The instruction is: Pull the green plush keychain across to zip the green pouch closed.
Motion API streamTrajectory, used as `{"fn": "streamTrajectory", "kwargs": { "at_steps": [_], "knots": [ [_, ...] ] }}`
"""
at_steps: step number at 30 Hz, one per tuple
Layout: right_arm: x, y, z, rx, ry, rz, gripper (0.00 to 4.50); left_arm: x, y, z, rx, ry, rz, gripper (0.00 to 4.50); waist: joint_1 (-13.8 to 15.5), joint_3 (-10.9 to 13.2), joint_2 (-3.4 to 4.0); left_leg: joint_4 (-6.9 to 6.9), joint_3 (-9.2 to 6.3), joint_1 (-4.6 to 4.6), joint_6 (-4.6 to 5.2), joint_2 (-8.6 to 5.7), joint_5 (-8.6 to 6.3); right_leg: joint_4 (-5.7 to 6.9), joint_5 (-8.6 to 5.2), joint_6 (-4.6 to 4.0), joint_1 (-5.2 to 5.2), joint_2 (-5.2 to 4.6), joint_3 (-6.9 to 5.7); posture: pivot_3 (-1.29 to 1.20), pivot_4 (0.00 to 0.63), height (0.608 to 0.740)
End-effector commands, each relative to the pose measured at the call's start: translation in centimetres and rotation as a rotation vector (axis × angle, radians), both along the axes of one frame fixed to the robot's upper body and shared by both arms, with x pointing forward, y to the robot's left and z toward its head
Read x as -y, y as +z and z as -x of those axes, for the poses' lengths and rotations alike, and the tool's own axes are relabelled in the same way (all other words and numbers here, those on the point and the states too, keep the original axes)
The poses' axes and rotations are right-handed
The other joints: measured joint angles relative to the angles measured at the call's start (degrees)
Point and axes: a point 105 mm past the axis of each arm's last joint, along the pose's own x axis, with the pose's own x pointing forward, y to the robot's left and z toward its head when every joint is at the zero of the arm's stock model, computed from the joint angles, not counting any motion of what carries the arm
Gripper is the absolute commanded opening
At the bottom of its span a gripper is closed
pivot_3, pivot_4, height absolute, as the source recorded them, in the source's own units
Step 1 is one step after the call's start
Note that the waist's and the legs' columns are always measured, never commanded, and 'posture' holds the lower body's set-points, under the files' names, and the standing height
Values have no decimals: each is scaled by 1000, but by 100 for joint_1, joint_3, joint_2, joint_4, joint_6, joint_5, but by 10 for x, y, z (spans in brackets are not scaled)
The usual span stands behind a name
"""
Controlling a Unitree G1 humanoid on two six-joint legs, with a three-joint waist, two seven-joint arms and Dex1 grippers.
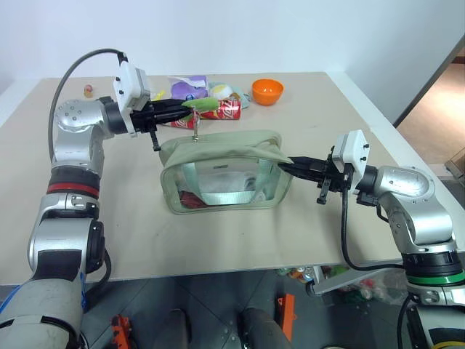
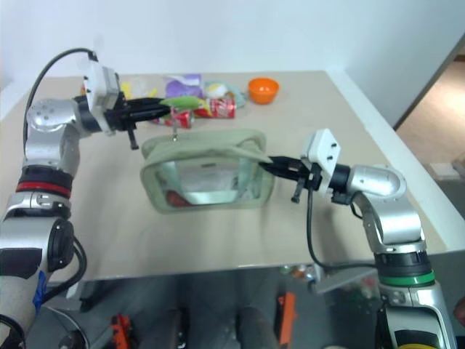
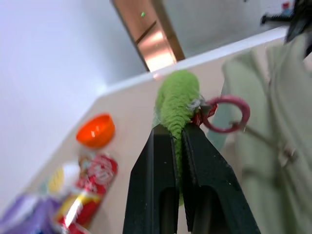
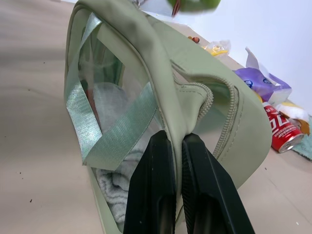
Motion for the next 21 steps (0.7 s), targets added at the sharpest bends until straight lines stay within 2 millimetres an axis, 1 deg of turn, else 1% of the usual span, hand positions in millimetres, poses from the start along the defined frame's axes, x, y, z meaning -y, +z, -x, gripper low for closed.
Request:
{"fn": "streamTrajectory", "kwargs": {
  "at_steps": [1,4,7,11,15,17,18,19,21],
  "knots": [
    [-2,9,0,37,15,15,0,15,16,20,56,-104,-30,28,0,0,0,0,0,1,0,0,0,3,0,0,0,0,0,0,150,740],
    [-3,9,0,38,18,15,0,25,7,31,34,-176,-95,28,-3,0,0,1,0,2,0,0,0,5,0,0,1,0,0,0,150,740],
    [-4,8,0,38,20,17,0,29,-3,37,0,-221,-153,28,-4,0,0,3,0,5,0,0,0,11,0,0,1,1,1,0,150,740],
    [-4,8,1,41,19,19,0,29,-19,35,-54,-223,-245,28,-4,0,0,10,-1,6,0,0,1,17,-1,0,1,1,1,0,150,740],
    [-4,8,1,44,16,19,0,27,-21,29,-107,-201,-258,28,-4,0,0,14,-1,7,0,0,1,22,-1,0,1,1,1,0,150,740],
    [-4,8,2,46,15,17,0,26,-19,29,-126,-210,-252,727,-5,0,0,14,-2,8,0,0,1,25,-3,0,1,2,1,0,150,740],
    [-4,8,2,45,14,16,0,25,-19,30,-128,-214,-257,935,-5,0,0,14,-2,8,0,0,1,25,-3,0,1,2,1,0,150,740],
    [-4,8,2,45,14,16,0,25,-20,31,-129,-218,-266,1302,-5,0,0,14,-2,8,0,0,1,25,-3,0,1,2,1,0,150,740],
    [-4,8,2,46,13,16,0,24,-14,34,-120,-230,-248,1990,-5,0,0,14,-2,8,0,0,1,25,-4,0,1,2,2,0,150,740]
  ]
}}
